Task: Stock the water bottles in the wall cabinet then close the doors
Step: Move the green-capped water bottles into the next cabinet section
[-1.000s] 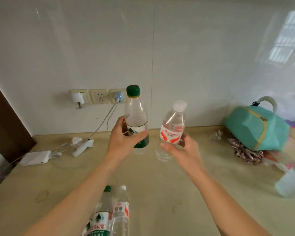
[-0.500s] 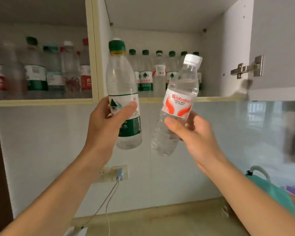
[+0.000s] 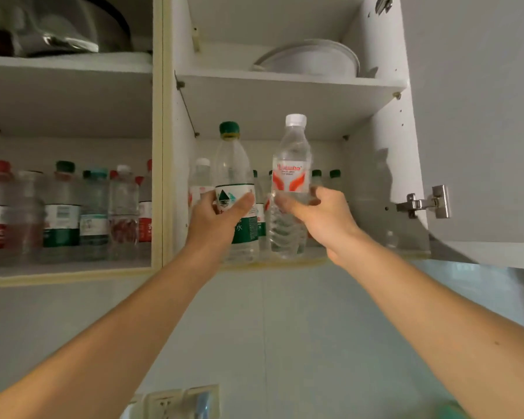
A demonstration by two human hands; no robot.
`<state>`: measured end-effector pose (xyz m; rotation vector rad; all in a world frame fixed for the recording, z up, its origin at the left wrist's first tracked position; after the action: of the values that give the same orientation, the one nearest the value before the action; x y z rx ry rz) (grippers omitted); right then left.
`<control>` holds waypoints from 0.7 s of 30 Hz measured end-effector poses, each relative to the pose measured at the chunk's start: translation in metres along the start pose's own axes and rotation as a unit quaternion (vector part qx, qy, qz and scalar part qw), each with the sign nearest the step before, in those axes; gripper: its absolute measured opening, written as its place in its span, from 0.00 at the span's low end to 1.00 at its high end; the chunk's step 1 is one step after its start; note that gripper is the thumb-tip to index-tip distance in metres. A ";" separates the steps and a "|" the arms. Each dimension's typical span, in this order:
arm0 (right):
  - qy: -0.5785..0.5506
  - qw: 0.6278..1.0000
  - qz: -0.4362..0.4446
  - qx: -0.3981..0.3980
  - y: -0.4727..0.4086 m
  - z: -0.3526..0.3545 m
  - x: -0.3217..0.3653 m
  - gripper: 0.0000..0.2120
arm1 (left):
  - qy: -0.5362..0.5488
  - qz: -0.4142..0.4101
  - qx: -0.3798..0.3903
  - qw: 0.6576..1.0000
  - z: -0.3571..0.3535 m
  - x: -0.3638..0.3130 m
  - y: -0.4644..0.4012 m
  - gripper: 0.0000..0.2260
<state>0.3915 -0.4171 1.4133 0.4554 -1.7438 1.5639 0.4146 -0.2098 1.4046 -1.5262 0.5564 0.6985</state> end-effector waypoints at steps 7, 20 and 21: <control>0.056 0.996 -0.039 0.055 -0.038 -0.015 -0.034 0.40 | -0.092 0.036 0.055 0.994 -0.017 0.034 -0.043 0.21; 0.095 0.989 -0.047 0.104 -0.071 -0.035 -0.060 0.12 | -0.246 0.040 0.051 0.967 -0.019 0.050 -0.077 0.14; 0.099 0.989 -0.046 0.102 -0.069 -0.035 -0.059 0.12 | -0.246 0.041 0.049 0.967 -0.019 0.048 -0.076 0.14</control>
<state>0.4885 -0.4098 1.4188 0.4576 -1.4009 1.6683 0.5044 -0.2197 1.4233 -1.1816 0.2713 1.0580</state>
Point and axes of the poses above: each hand's wrist, its own y-axis away from the middle knuckle, its own z-axis out of the back of the hand, x = y × z, the point moved 9 cm from there along -y, towards the middle knuckle, and after that the axes turned 4 degrees about -y, right-handed, at the moved point
